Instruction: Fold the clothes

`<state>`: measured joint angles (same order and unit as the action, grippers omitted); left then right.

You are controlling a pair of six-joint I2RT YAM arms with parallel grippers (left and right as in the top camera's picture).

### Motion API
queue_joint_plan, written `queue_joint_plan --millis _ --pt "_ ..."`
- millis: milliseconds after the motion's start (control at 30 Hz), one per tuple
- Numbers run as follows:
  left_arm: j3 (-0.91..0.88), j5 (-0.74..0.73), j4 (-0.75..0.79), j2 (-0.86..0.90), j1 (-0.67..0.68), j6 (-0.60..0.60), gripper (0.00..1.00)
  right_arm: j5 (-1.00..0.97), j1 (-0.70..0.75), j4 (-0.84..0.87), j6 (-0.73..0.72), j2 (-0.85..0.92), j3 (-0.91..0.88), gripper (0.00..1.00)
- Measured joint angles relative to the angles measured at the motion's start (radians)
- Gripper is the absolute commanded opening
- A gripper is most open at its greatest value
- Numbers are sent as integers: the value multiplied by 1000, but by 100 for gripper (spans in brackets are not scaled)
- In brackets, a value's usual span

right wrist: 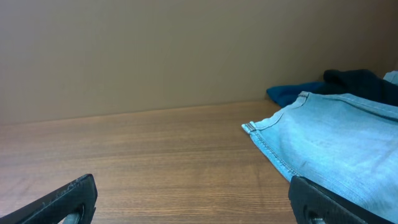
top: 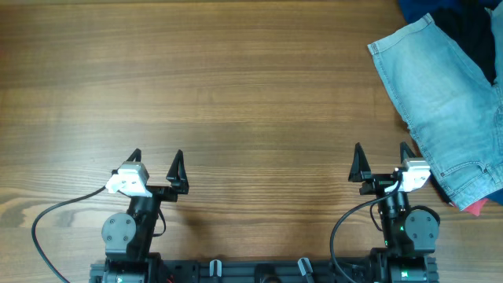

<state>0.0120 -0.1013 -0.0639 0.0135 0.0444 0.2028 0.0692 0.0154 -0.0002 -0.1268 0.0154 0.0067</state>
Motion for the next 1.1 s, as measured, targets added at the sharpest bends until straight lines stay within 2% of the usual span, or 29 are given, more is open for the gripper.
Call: queue_joint_plan --millis 33,133,233,433,1100 --pt "0 0 0 0 0 0 100 0 0 0 0 0 0 100" --pt "0 49 -5 12 0 0 100 -37 0 1 409 0 0 100" --pt "0 67 -7 13 0 0 100 -50 0 1 544 0 0 100" --pt "0 75 -7 13 0 0 100 -52 0 1 592 0 0 100" --pt "0 75 -7 13 0 0 100 -52 0 1 597 0 0 100"
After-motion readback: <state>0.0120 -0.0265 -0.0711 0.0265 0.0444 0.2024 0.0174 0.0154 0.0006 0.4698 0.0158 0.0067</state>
